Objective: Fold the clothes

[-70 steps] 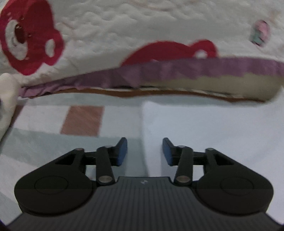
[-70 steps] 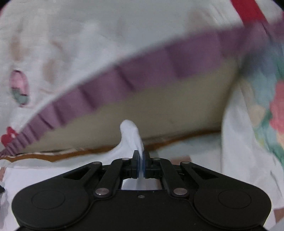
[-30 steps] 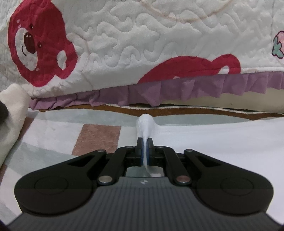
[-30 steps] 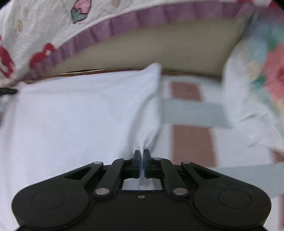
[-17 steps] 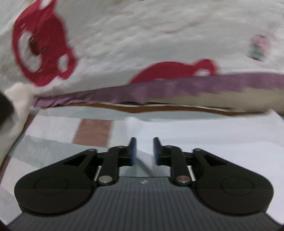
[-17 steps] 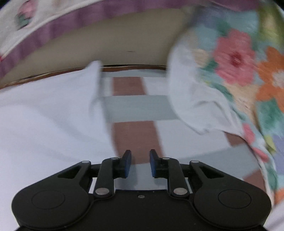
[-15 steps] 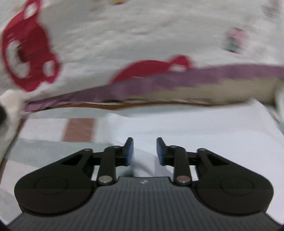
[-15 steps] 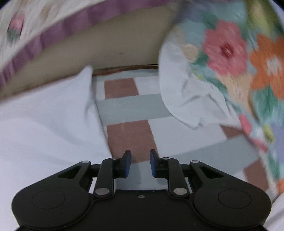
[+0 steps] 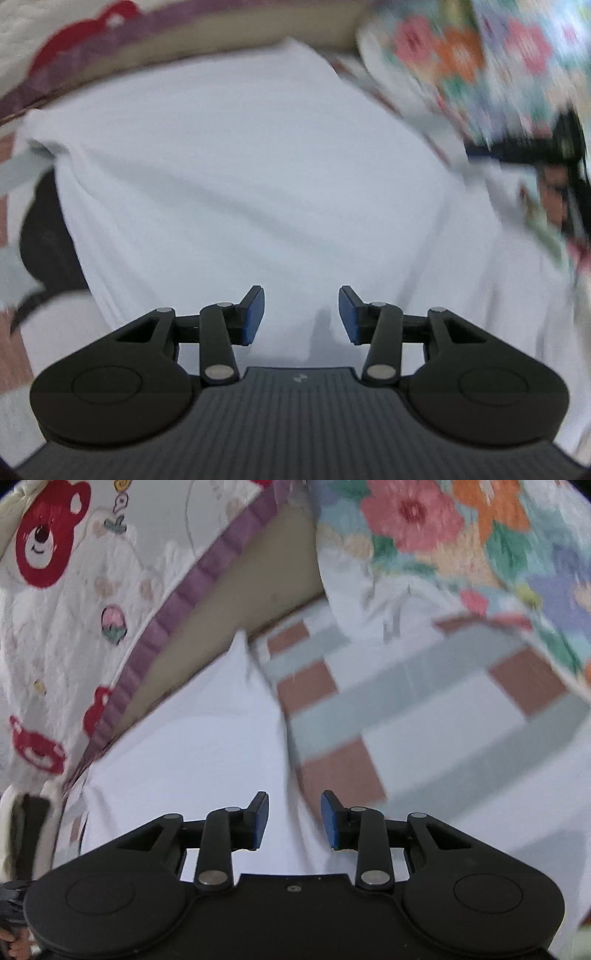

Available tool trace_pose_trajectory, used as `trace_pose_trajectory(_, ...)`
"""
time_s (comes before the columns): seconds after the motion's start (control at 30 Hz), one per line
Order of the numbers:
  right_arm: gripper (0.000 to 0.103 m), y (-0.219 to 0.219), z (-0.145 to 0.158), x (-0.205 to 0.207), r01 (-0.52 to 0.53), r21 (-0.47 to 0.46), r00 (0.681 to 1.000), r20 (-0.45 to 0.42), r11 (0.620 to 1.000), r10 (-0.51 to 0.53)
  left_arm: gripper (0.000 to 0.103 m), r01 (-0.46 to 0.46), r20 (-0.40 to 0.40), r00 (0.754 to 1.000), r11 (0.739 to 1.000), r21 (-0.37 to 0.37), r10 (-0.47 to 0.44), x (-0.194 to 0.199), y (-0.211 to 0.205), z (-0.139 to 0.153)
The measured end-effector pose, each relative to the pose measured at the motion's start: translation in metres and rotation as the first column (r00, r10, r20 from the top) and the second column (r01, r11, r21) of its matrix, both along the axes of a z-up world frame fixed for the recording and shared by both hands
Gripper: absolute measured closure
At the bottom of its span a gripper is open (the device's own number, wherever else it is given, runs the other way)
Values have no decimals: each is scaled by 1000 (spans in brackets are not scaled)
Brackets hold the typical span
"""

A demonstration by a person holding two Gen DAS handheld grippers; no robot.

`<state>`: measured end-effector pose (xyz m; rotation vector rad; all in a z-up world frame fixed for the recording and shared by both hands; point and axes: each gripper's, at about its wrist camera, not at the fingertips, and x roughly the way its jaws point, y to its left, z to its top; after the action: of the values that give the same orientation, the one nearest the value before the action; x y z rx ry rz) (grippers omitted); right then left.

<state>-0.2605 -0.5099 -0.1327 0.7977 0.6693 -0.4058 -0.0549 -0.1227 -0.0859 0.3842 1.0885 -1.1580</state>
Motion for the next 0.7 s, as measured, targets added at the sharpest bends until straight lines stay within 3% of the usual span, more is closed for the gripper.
trace_pose_trajectory(0.17,64,39,3,-14,-177,42,984,14,983,177,58,81,21,996,989,125,-85,-36,10,-6)
trace_pose_trajectory(0.27,62,57,-2,-8,-260,-36,959,-127,965,253,58,105,64,991,973,207,-121,-48,8,-8)
trace_pose_trajectory(0.33,62,59,-7,-10,-256,-99,950,-212,962,231,58,77,84,992,971,228,-99,-48,5,1)
trace_pose_trajectory(0.37,62,54,-7,-16,-223,-111,958,-206,968,197,58,60,93,992,970,235,-84,-47,3,6)
trace_pose_trajectory(0.5,62,19,9,-64,-59,-92,998,-32,994,57,58,30,174,982,974,224,-70,-49,-20,45)
trace_pose_trajectory(0.7,62,-38,36,-154,60,-129,996,66,990,-52,58,59,249,964,985,160,-98,-82,-97,97)
